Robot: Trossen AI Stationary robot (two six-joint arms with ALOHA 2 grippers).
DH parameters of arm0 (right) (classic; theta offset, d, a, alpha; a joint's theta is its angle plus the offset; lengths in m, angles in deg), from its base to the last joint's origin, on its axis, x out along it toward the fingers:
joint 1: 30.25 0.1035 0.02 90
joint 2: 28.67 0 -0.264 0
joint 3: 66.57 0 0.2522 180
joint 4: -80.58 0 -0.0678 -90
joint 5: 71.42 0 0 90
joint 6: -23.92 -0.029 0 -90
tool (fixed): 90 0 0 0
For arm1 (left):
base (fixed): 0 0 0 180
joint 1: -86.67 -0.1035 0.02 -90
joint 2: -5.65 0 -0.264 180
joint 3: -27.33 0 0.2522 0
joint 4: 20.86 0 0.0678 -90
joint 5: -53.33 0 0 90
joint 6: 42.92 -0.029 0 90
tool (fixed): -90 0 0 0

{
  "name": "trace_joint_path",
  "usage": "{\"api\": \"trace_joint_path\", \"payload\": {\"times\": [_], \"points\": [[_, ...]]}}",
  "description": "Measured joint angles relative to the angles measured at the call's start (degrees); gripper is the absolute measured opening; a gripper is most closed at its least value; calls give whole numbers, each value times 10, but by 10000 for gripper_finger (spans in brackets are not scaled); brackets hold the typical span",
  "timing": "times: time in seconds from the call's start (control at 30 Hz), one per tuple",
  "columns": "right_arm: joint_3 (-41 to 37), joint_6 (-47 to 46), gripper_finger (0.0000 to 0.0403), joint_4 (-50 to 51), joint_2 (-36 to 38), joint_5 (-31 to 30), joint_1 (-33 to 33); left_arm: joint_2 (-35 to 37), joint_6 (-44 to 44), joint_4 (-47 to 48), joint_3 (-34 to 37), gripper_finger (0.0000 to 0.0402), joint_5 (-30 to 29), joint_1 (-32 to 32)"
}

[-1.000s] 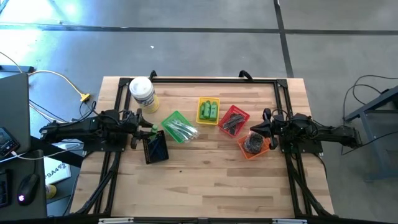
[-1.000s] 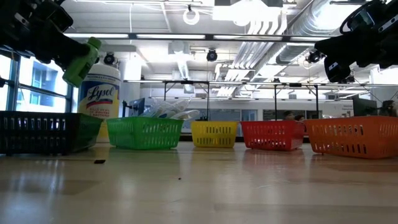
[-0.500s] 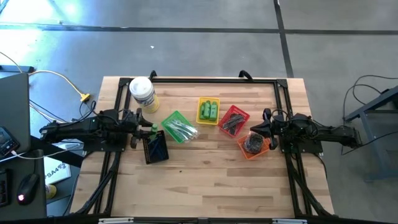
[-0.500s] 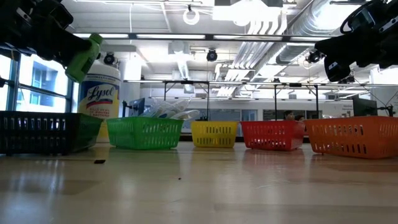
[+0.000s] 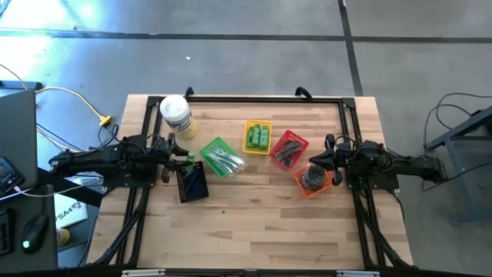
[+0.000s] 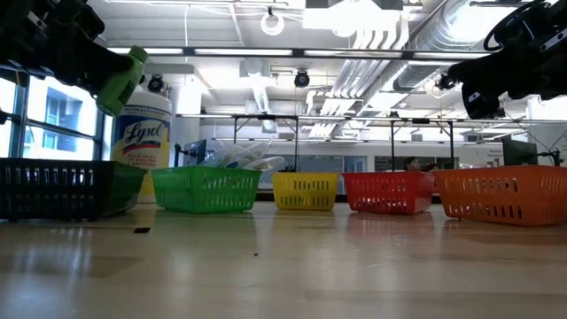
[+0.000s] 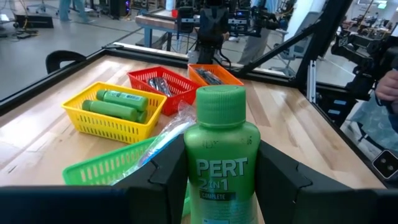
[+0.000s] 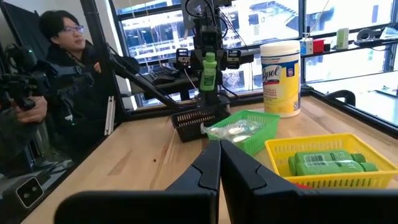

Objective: Pick & Place Travel size toiletries

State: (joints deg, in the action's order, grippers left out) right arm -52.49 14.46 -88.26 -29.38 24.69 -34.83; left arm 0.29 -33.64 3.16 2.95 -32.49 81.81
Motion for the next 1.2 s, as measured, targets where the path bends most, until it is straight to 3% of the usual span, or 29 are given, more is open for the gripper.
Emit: {"api": "trace_joint_path", "payload": {"times": [1.2], "points": [[0,12,2,8,0,2,0,0,0,-9,0,141,-9,0]]}}
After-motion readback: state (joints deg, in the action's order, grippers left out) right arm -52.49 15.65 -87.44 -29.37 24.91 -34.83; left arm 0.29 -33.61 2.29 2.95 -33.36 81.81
